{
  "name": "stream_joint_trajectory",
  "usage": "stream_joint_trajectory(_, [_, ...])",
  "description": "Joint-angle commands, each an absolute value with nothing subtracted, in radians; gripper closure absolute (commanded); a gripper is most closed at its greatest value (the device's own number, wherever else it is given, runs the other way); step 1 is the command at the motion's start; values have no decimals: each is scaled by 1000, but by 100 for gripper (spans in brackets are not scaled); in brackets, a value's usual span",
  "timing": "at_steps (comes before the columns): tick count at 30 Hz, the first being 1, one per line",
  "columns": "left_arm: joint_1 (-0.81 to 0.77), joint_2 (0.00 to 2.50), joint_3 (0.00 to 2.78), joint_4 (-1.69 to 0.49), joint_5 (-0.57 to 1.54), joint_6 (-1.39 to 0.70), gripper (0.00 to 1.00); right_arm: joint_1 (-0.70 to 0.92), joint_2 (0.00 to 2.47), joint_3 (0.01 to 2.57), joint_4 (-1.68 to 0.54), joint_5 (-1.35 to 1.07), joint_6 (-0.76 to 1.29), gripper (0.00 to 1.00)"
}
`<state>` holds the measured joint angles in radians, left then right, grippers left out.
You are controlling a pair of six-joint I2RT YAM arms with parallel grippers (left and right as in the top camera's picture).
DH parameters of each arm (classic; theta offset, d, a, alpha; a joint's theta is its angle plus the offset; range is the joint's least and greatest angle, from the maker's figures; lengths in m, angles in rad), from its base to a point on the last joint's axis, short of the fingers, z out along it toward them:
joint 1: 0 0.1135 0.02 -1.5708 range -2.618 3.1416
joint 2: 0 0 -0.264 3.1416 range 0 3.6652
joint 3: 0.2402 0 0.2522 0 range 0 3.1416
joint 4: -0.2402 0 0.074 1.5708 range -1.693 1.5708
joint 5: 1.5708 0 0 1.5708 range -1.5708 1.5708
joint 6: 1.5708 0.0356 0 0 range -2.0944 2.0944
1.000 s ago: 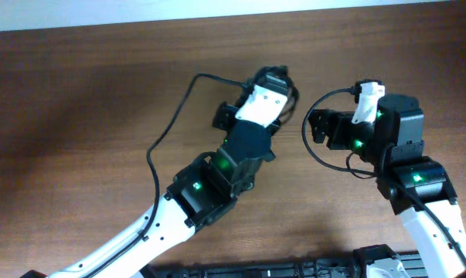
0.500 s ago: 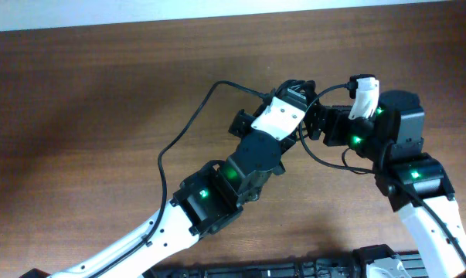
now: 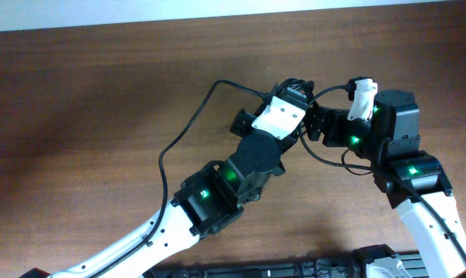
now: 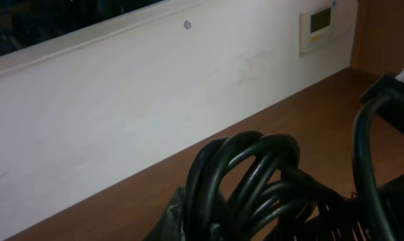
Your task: Untangle cables
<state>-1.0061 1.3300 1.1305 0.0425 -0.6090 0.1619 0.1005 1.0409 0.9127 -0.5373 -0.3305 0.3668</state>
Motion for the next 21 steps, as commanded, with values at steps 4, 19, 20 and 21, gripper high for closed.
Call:
stream_joint_trajectory(4, [-1005,1305,1150,98,-647,152,100,97,1047,909,-568,-247,356,15])
stream_joint_trajectory(19, [-1006,1263,1150,35,-683,152,100,97,1047,909,-752,178,357,14])
stream_joint_trajectory(20, [-1004,1263,1150,30,-726,151,100,97,1047,909,-757,189,357,14])
stream_joint_trajectory(21, [-1004,1263,1150,29,-772,152,100,97,1047,909,-760,196,357,14])
